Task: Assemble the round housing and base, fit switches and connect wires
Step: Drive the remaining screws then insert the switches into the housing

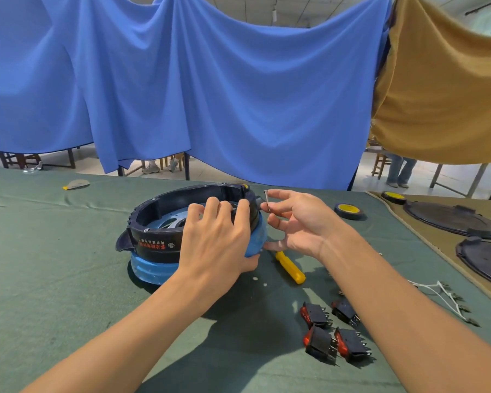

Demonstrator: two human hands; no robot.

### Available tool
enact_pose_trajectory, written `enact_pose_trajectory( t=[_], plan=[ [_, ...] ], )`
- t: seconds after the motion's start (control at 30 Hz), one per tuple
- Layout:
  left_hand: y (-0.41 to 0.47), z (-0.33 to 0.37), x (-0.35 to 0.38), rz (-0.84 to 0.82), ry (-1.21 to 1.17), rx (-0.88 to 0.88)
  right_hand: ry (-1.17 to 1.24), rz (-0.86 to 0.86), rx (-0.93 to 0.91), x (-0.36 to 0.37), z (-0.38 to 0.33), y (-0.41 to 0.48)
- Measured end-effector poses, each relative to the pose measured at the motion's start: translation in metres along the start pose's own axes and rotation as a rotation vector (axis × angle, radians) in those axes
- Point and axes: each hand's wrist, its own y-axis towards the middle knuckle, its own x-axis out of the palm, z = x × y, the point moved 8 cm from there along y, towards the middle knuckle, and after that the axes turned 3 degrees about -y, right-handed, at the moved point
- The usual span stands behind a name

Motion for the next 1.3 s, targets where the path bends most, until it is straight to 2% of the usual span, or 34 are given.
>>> enact_pose_trajectory(
  t=[0.17, 0.4, 0.5, 0.7, 0.83, 1.0, 1.1, 1.3],
  plan=[
    [0.015, -0.030, -0.028, 0.167, -0.180, -0.182, -0.027, 0.018, -0.073, -0.011, -0.016, 0.002],
    [0.026, -0.097, -0.048, 0.253, -0.880, -0.693, -0.010, -0.004, -0.265, -0.019, -0.055, -0.011],
    [0.025, -0.112, -0.042, 0.267, -1.178, -0.790, -0.032, -0.034, -0.329, -0.018, -0.067, -0.017],
    [0.021, -0.123, -0.040, 0.304, -1.452, -0.931, -0.096, -0.086, -0.381, -0.011, -0.074, -0.026],
    [0.020, -0.116, -0.035, 0.223, -1.624, -0.998, -0.155, -0.048, -0.510, -0.003, -0.083, -0.037],
    [0.018, -0.103, -0.030, 0.084, -1.773, -1.089, -0.395, 0.029, -0.764, 0.020, -0.097, -0.061],
    [0.016, -0.099, -0.025, 0.011, -1.860, -1.146, -0.515, 0.034, -0.854, 0.036, -0.101, -0.072],
    [0.002, -0.082, 0.005, -0.365, -1.988, -1.272, -0.525, 0.023, -0.848, 0.049, -0.099, -0.071]
  ],
)
